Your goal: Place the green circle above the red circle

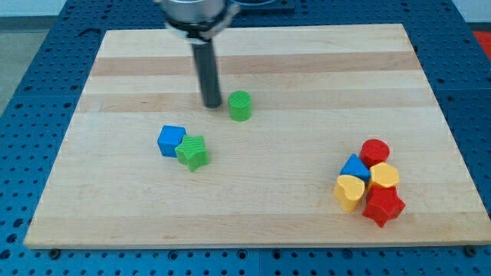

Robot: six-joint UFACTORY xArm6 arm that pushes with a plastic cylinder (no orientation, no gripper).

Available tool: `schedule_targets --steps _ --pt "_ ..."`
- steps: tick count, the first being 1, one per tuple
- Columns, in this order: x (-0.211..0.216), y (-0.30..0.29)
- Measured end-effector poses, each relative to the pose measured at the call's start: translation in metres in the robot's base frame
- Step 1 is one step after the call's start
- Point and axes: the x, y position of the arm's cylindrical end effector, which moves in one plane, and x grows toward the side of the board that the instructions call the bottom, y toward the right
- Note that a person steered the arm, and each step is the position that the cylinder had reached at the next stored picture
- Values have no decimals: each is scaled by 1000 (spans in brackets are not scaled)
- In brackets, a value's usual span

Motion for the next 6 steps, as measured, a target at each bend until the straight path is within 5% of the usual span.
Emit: schedule_targets --steps 1,4,6 --pt "6 50" --pt "36 -4" --pt "36 129"
